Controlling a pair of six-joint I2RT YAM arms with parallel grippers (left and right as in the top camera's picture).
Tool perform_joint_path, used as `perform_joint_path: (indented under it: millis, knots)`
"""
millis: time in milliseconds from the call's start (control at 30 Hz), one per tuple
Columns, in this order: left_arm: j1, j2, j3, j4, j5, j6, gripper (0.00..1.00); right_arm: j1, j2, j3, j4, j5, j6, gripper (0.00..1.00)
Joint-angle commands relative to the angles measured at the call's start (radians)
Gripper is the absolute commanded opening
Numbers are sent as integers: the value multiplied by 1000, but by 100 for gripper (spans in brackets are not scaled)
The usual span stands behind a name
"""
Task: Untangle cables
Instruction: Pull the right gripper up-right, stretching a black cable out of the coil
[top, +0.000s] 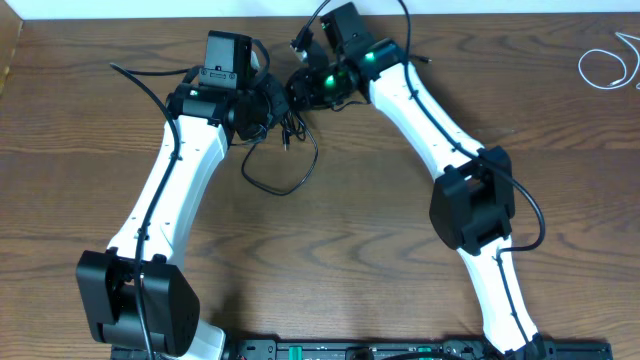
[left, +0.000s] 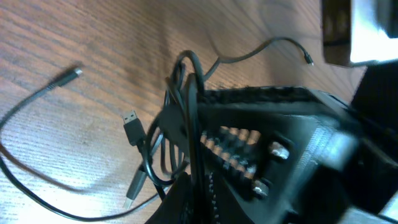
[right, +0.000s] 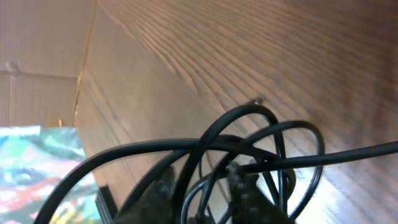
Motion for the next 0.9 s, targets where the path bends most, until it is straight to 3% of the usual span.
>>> perform_joint_path:
  millis: [0,100,233,600,867]
  knots:
    - [-2,3,6,-16,29,24,8,12,-37,-11,2,63,21,12]
    - [-2,3,6,-20,28,50,8,2,-37,-11,1,63,18,1]
    - [-1,3,6,-41,-45,164,8,-75,-57,-10,-39,66,-52,1]
    - [-1,3,6,-87,-148,175,8,-371,-130,-18,-229,389,-89,1]
    - [-1,2,7,-67,-148,209,8,-472,-127,-121,-250,567,-88,1]
